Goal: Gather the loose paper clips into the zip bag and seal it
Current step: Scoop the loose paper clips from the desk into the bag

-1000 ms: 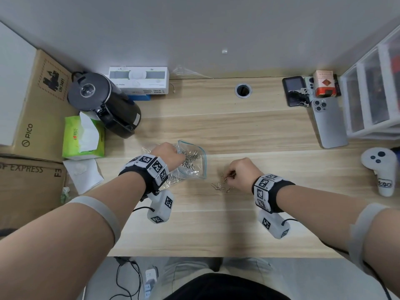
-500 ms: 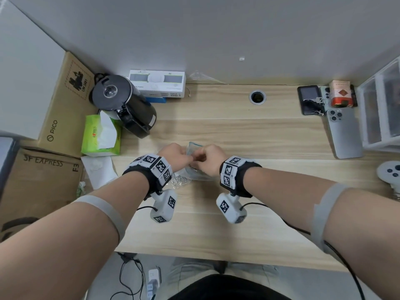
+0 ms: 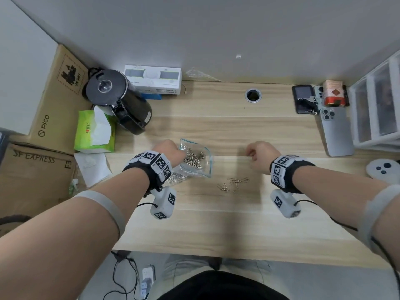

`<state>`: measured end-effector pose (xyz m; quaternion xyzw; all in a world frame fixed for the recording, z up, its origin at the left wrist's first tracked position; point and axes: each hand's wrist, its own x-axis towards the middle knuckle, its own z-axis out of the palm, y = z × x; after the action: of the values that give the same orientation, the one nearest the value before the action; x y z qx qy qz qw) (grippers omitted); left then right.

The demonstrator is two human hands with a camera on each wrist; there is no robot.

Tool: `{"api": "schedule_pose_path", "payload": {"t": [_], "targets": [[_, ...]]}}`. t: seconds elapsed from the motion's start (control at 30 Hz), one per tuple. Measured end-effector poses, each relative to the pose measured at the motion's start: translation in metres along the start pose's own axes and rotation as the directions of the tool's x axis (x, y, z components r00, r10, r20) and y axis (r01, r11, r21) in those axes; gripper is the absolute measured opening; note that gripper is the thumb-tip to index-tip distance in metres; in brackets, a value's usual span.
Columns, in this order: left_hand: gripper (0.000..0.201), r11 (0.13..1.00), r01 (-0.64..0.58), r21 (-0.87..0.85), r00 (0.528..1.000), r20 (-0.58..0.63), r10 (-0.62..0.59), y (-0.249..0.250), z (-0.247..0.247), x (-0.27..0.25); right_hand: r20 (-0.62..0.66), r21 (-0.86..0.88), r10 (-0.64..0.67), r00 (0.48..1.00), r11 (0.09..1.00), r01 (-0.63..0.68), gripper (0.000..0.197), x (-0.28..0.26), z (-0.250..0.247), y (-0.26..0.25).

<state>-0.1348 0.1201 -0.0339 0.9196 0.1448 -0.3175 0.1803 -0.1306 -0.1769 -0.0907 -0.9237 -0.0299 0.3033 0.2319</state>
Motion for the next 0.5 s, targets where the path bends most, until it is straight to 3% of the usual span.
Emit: {"api": "schedule_pose_path", "payload": {"t": [0.1, 0.23, 0.5], "targets": [[0.040, 1.000, -0.009, 0.020, 1.000, 0.006, 0.009, 0.005, -0.001, -0.001, 0.120, -0.038, -0.133, 0.984, 0.990, 0.138, 0.039, -0.012, 0.012, 0.008], [0.037, 1.000, 0.006, 0.024, 1.000, -0.015, -0.006, 0.007, -0.003, -0.002, 0.193, -0.063, -0.229, 0.954, 0.968, 0.245, 0.032, -0.020, 0.030, 0.009], [0.030, 0.992, 0.121, 0.045, 0.990, -0.083, -0.117, 0.001, -0.022, -0.009, 0.105, -0.062, -0.194, 0.975, 0.978, 0.201, 0.027, -0.015, 0.041, -0.009]]}}
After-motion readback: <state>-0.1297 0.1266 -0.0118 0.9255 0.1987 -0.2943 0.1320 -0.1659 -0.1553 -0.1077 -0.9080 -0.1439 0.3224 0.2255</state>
